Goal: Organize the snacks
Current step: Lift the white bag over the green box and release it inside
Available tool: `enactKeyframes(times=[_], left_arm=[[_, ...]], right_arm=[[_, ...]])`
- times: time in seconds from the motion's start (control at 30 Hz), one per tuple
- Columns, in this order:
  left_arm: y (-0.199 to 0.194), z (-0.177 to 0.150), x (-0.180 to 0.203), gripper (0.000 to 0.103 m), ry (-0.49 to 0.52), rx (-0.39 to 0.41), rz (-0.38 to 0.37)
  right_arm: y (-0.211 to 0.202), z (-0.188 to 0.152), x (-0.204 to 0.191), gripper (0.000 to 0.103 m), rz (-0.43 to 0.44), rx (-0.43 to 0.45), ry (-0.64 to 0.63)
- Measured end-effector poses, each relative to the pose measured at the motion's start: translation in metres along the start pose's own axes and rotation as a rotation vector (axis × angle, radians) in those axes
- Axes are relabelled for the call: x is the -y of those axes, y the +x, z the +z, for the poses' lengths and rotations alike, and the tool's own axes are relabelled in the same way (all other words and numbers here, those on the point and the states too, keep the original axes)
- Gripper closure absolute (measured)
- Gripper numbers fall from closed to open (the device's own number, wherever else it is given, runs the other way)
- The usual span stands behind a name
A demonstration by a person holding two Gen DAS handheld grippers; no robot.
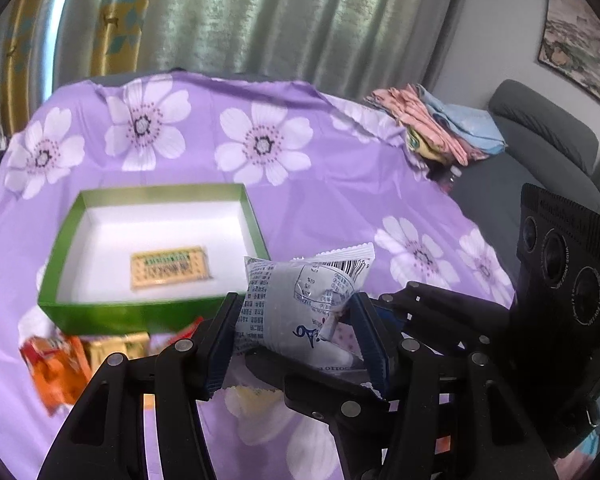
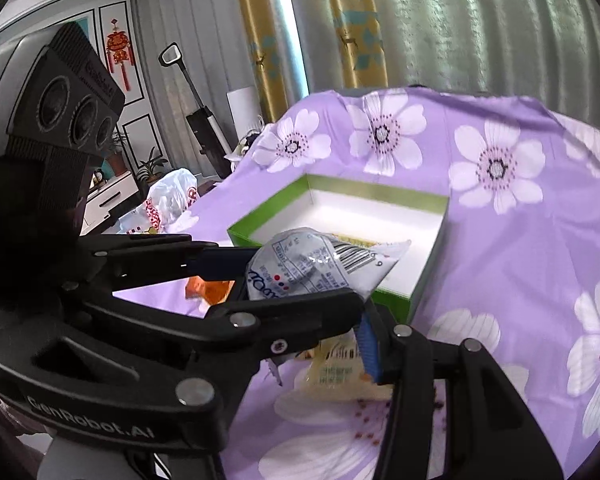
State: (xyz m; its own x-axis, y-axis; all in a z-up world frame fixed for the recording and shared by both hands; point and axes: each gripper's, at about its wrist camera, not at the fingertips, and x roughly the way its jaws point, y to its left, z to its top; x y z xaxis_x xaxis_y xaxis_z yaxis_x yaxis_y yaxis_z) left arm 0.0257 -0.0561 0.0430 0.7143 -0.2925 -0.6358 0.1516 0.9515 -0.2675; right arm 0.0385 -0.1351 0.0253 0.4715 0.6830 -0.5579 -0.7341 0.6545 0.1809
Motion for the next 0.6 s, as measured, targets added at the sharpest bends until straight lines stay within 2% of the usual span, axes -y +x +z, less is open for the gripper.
enactKeyframes(times=[0.3, 0.6], left_arm=[[0.017, 0.031, -0.031, 0.046, -0.007, 0.016, 0.035], [0.048, 0.039, -0.062, 0.046, -0.042, -0.019, 0.040]], right_arm=[[0.033, 0.030, 0.010, 0.053, 0.018, 0.000, -0.014], [0.076, 0.038, 0.025, 0.053, 0.022, -0.069, 0.001]])
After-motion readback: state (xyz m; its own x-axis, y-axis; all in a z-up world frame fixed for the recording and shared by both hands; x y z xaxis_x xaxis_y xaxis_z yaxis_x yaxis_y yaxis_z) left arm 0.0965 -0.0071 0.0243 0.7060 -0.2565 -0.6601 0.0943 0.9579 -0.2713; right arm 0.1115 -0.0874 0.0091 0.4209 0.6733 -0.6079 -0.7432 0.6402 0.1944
